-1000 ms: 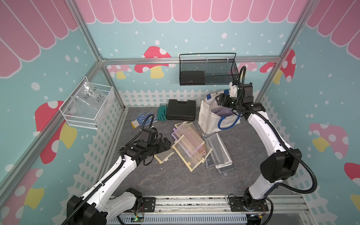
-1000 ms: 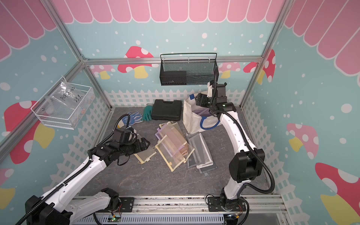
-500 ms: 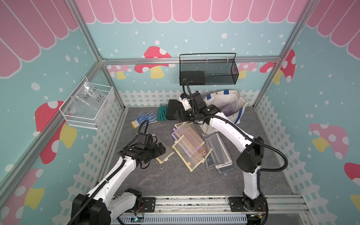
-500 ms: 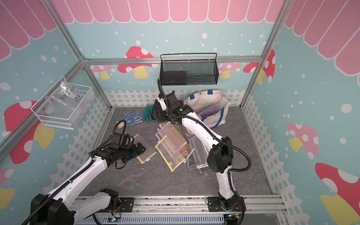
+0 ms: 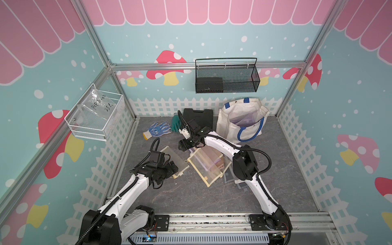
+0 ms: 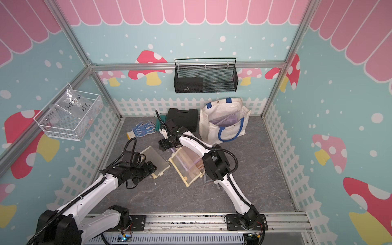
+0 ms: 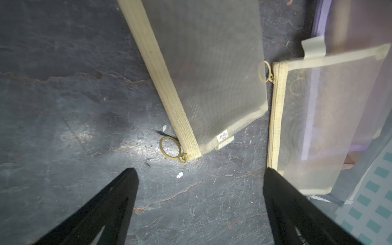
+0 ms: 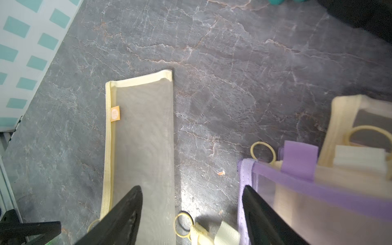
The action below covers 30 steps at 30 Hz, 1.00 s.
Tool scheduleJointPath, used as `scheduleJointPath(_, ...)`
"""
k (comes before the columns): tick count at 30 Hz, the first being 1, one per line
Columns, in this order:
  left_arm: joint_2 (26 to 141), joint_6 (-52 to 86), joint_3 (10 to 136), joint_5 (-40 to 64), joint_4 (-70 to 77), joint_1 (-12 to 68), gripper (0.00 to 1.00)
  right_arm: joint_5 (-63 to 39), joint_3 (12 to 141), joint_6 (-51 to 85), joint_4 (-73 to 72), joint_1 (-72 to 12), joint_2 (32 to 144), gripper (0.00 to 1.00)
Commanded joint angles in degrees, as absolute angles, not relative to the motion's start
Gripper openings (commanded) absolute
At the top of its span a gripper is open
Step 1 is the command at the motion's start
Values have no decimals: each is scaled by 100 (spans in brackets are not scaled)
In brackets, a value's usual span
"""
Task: Put the pencil pouch into the canvas bag
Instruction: Pick up the pencil pouch from the center of the board.
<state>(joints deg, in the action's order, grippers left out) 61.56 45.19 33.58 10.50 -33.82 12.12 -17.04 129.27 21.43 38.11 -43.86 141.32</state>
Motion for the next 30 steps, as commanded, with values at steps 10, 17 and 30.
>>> scheduleJointPath(10, 6678, 4760, 2778, 1437, -1914, 590, 86, -2717, 13043, 2464, 3382, -4500, 14779, 66)
scheduleJointPath(17, 7553, 5204, 2624, 1680, -648, 559, 77, -3121, 12689, 2610, 3220, -4550, 14858, 60)
scheduleJointPath(30, 8048, 5528, 2497, 1784, 397, 566, 32, -3814, 11602, 3118, 2368, -4554, 14342, 41)
